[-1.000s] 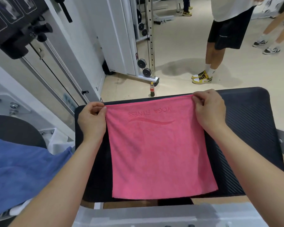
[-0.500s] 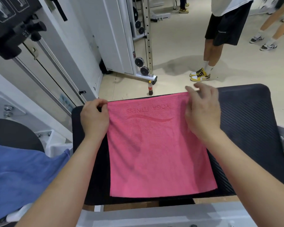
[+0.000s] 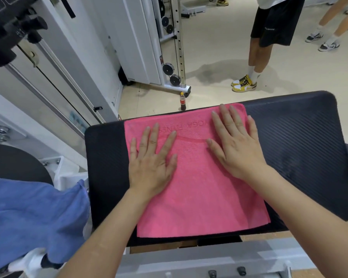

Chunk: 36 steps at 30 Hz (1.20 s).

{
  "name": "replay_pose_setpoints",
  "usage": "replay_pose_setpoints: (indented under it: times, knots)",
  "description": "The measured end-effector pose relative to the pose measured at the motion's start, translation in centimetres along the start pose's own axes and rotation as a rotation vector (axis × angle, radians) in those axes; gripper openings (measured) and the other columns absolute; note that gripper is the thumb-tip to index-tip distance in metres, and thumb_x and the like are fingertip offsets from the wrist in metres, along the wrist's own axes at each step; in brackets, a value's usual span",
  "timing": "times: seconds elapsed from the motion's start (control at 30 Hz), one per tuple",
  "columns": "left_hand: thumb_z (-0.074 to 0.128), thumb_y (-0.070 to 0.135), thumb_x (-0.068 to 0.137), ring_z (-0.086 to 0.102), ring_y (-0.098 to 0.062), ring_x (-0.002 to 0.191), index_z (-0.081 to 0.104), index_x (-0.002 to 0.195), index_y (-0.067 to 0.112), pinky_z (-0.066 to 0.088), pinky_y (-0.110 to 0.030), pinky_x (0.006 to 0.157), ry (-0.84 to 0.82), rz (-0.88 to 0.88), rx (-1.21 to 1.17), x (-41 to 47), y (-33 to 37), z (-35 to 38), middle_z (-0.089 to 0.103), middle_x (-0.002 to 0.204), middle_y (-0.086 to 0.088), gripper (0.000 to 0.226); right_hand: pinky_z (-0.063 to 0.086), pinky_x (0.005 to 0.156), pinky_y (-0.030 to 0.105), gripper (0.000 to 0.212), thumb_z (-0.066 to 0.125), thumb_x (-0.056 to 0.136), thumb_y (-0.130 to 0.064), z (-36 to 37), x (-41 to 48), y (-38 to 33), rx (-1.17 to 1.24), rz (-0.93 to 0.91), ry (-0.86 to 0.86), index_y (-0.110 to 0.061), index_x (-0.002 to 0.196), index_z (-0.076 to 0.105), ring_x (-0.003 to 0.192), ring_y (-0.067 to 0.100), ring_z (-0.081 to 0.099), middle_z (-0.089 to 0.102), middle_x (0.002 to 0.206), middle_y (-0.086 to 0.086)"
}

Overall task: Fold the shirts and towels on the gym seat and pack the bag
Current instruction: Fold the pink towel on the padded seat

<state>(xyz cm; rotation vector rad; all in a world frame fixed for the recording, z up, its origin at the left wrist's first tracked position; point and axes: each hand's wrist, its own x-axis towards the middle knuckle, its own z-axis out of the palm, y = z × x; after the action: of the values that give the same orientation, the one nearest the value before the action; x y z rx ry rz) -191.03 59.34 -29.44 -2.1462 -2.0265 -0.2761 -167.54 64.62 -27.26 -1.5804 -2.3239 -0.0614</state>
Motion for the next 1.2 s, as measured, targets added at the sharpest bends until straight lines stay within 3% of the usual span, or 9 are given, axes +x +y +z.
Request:
replay_pose_setpoints:
  times: [0.2,0.33,0.47,0.57,0.7,0.83,0.97,1.07,1.2]
  knots:
    - [0.013,0.059,0.095,-0.015,-0.015,0.147,-0.003,0.149,0.048,-0.015,-0.046,0.116,-0.046,-0.019,-0.019,0.1,0.2,-0.3,-0.007,0.163,0.002,0.057,0.035,0.109,0.042,0.051,0.042,0.097,-0.033,-0.8,-11.7,-1.2,0.138,-0.084,0.061,-0.014,0.143,0.045,0.142,0.029,0.033,0.037,0.153,0.011]
    - [0.029,0.052,0.096,-0.001,-0.022,0.149,0.008,0.152,0.043,-0.003,-0.053,0.115,-0.029,-0.068,-0.124,-1.0,0.9,-2.6,0.001,0.163,-0.001,0.060,0.035,0.108,0.043,0.051,0.040,0.097,-0.035,1.5,-15.7,-1.1,0.111,0.026,-0.066,-0.017,0.144,0.046,0.143,0.027,0.031,0.034,0.155,0.009]
    - [0.064,0.022,0.089,0.041,-0.023,0.114,0.048,0.131,0.018,0.034,-0.037,0.098,0.259,-0.354,-0.450,-7.8,2.2,-4.1,0.047,0.127,-0.007,0.045,0.034,0.106,0.045,0.053,0.045,0.093,-0.032,2.4,-15.8,-1.3,0.102,0.045,-0.078,-0.016,0.144,0.044,0.144,0.028,0.028,0.031,0.156,0.010]
    - [0.066,0.023,0.087,0.050,-0.016,0.093,0.054,0.114,0.024,0.047,-0.038,0.083,0.182,-0.662,-0.686,-13.5,3.0,-3.3,0.052,0.104,0.007,0.029,0.031,0.108,0.042,0.053,0.044,0.092,-0.034,2.2,-15.8,-1.0,0.151,0.025,-0.073,-0.018,0.143,0.043,0.145,0.025,0.027,0.030,0.156,0.007]
    - [0.068,0.022,0.087,0.054,-0.011,0.080,0.054,0.104,0.031,0.043,-0.023,0.067,0.074,-0.919,-0.827,-17.1,3.5,-1.6,0.056,0.097,0.002,0.024,0.033,0.110,0.034,0.044,0.050,0.089,-0.021,0.9,-15.5,-0.5,0.407,0.084,0.060,-0.008,0.130,0.058,0.132,0.025,0.043,0.048,0.142,0.010]
    - [0.067,0.024,0.088,0.059,-0.017,0.073,0.064,0.085,0.025,0.047,-0.029,0.066,0.039,-1.027,-0.891,-17.2,2.8,-1.7,0.064,0.083,-0.004,0.005,0.043,0.086,0.031,0.025,0.058,0.090,-0.017,-1.6,-16.1,-0.5,0.505,0.453,0.252,-0.007,0.112,0.065,0.096,0.021,0.054,0.060,0.103,0.003]
    - [0.064,0.026,0.092,0.062,-0.016,0.053,0.068,0.084,0.015,0.049,-0.032,0.060,-0.081,-1.045,-1.097,-17.1,2.3,-2.3,0.069,0.063,-0.007,0.014,0.037,0.067,0.032,0.017,0.065,0.089,-0.028,-2.3,-17.5,0.6,0.631,0.753,0.010,-0.019,0.103,0.063,0.082,0.019,0.056,0.060,0.087,0.000]
    - [0.065,0.026,0.091,0.071,-0.019,0.065,0.070,0.088,0.012,0.049,-0.029,0.060,-0.154,-1.074,-1.184,-17.2,1.8,-2.3,0.074,0.072,-0.005,0.015,0.041,0.059,0.032,0.013,0.064,0.090,-0.035,-2.5,-17.8,1.1,0.700,0.752,-0.227,-0.023,0.085,0.063,0.071,0.015,0.060,0.064,0.073,-0.004]
    - [0.069,0.020,0.087,0.072,-0.018,0.071,0.072,0.090,0.008,0.052,-0.027,0.064,-0.112,-1.104,-1.247,-17.4,1.5,-2.5,0.075,0.074,-0.006,0.012,0.042,0.058,0.033,0.021,0.067,0.087,-0.033,-3.0,-17.4,1.9,0.699,0.723,-0.342,-0.019,0.073,0.064,0.065,0.023,0.063,0.065,0.059,0.001]
